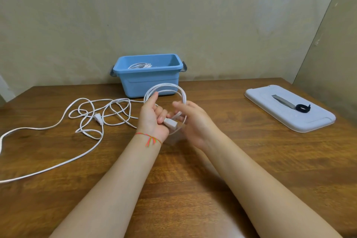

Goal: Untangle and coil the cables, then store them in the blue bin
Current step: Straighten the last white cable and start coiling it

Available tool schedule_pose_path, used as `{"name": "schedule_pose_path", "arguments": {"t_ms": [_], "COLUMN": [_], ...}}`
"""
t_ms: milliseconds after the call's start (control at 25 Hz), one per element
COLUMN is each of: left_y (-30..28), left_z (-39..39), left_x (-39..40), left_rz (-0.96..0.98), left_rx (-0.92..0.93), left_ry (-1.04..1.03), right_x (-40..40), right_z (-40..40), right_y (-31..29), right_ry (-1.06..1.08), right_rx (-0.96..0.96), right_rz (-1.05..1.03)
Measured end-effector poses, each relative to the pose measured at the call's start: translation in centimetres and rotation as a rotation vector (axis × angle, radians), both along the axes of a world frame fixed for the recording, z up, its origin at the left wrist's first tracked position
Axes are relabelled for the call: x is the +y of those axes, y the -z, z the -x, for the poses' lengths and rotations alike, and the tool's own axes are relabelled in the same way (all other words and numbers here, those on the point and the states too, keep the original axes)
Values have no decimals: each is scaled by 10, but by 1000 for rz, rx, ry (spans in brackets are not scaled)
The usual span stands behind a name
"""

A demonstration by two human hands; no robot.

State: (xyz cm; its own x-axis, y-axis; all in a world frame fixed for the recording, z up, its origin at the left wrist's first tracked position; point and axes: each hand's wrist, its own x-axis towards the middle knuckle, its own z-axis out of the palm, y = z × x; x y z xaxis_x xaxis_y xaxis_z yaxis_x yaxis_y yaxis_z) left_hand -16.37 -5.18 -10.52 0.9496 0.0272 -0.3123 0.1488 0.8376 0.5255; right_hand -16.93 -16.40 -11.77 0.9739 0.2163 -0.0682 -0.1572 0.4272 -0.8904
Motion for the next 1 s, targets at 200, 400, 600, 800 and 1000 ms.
{"name": "schedule_pose_path", "arguments": {"t_ms": [200, 400, 600, 800, 1000], "left_y": [2, 4, 16, 8, 7], "left_z": [-2, -8, -13, -5, 3], "left_x": [3, -3, -5, -9, -20], "left_rz": [92, 54, -107, -48, -136], "left_rx": [46, 84, 90, 32, 8], "left_ry": [-57, -1, 52, 89, 218], "right_x": [2, -2, -13, -18, -25], "right_z": [4, 0, -3, -4, -14], "right_y": [2, 2, -4, -11, -4], "right_ry": [-87, 16, -18, 3, 77], "right_rx": [11, -12, -57, -130, -200], "right_rz": [247, 237, 125, 29, 44]}}
